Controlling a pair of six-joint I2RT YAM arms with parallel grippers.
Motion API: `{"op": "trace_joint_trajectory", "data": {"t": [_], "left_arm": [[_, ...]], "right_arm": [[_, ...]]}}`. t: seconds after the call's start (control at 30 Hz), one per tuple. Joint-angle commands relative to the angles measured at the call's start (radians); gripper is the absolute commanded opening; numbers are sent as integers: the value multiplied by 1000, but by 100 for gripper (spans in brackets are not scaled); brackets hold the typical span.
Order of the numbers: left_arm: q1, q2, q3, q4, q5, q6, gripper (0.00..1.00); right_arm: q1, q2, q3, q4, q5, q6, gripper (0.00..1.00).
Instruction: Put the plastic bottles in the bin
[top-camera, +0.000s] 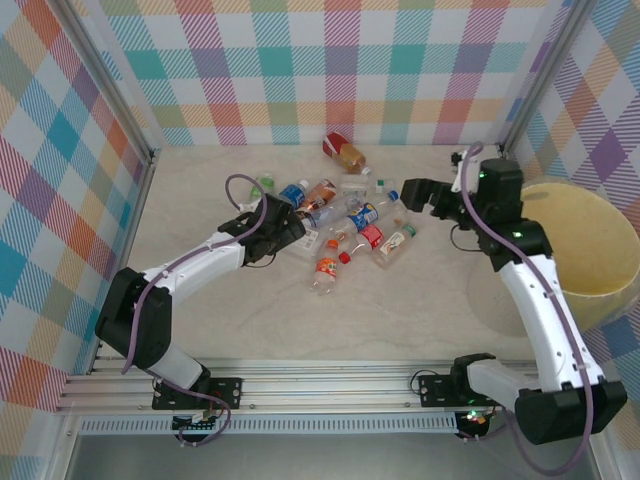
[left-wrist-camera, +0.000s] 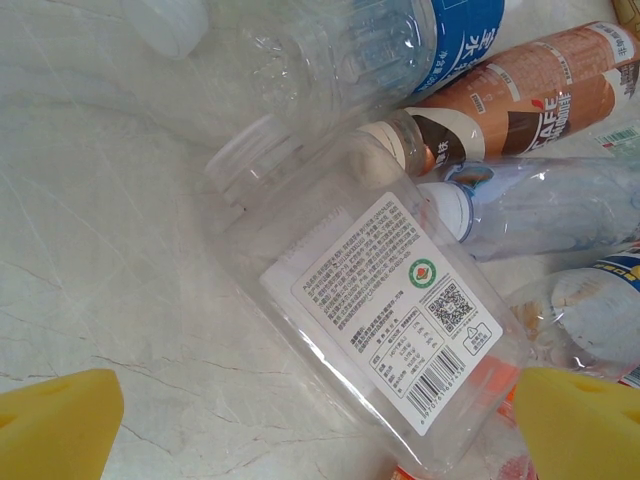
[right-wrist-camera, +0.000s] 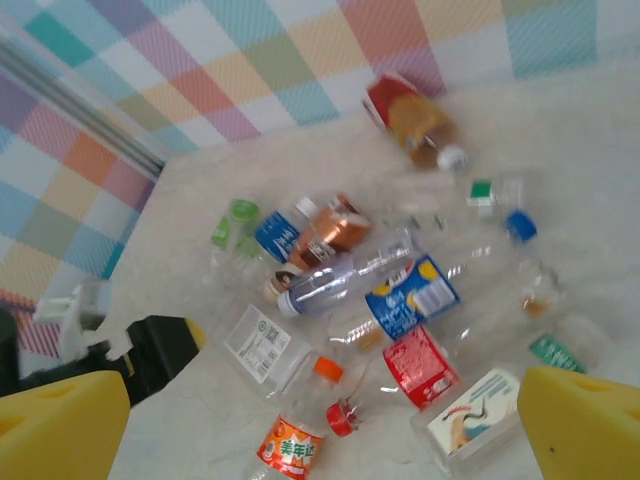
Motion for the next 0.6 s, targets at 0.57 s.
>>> {"op": "trace_joint_trajectory", "data": {"t": [0.57], "left_arm": [[19, -3, -61, -15, -19, -46, 100]], "right_arm": [[190, 396, -191, 95, 379, 451, 96]]}}
